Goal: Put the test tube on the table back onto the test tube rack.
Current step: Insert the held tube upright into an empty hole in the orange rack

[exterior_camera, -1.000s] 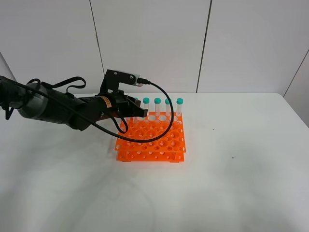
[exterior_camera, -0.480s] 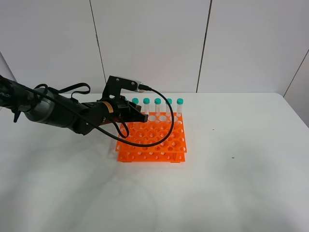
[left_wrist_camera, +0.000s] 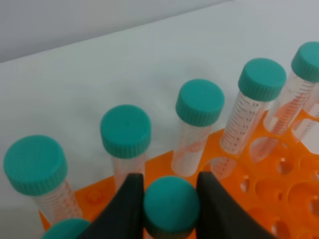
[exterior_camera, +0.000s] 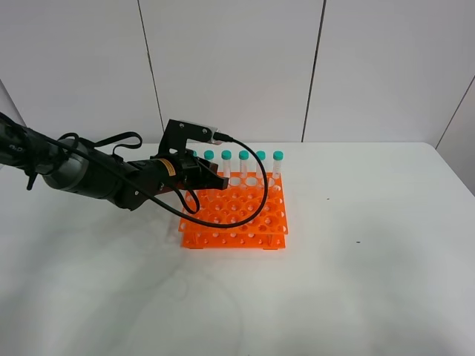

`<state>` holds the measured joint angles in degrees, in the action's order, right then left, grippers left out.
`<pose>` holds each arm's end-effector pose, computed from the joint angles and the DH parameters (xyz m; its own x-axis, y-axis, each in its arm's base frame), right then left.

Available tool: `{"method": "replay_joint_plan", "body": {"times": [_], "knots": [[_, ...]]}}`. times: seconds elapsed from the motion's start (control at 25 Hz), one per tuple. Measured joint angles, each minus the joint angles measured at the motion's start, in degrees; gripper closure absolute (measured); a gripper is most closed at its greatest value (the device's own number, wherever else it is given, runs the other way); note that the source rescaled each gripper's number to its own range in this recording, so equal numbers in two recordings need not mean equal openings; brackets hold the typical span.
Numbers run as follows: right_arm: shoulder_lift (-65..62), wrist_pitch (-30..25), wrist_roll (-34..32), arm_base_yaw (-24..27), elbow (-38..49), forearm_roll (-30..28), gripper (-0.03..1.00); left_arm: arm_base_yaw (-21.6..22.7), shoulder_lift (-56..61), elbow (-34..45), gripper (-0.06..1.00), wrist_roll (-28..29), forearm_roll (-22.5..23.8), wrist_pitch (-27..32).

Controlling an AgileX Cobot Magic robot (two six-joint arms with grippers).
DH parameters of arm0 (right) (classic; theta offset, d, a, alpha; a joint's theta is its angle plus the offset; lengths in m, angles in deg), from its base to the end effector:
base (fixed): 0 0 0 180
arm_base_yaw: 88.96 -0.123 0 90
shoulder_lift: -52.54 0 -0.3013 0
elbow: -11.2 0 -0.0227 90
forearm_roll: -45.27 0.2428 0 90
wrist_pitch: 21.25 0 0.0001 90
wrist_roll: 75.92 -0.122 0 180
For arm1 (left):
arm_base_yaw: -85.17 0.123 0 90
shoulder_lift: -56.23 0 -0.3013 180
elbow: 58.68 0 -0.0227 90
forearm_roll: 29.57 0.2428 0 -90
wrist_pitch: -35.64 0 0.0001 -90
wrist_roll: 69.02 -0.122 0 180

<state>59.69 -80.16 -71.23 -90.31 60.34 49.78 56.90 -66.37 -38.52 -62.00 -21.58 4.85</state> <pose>0.0004 0.0082 0.2624 -0.4206 -0.0510 -0.9058 -0.1018 0.9948 -0.0087 0.3834 -0.2160 0.1512 -0.3343 0.1769 -0.9257 0.5296 0.8477 -0.0292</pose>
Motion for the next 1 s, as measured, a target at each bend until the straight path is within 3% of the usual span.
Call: {"method": "replay_joint_plan", "body": {"times": [0.24, 0.32, 0.44, 0.56, 1.0], "knots": [[0.00, 0.00, 0.00, 0.00, 0.00, 0.00, -0.03, 0.00, 0.00, 0.00, 0.92, 0.24, 0.05, -0.05], [0.00, 0.00, 0.00, 0.00, 0.00, 0.00, -0.03, 0.00, 0.00, 0.00, 0.79, 0.30, 0.05, -0.11], [0.00, 0.00, 0.00, 0.00, 0.00, 0.00, -0.03, 0.00, -0.11, 0.00, 0.50, 0.80, 0.11, -0.31], [0.00, 0.00, 0.00, 0.00, 0.00, 0.01, -0.03, -0.07, -0.21, 0.00, 0.40, 2.49, 0.24, -0.50], [0.00, 0.00, 0.00, 0.00, 0.00, 0.01, -0.03, -0.07, 4.37, 0.00, 0.37, 3.91, 0.29, -0.50]]}}
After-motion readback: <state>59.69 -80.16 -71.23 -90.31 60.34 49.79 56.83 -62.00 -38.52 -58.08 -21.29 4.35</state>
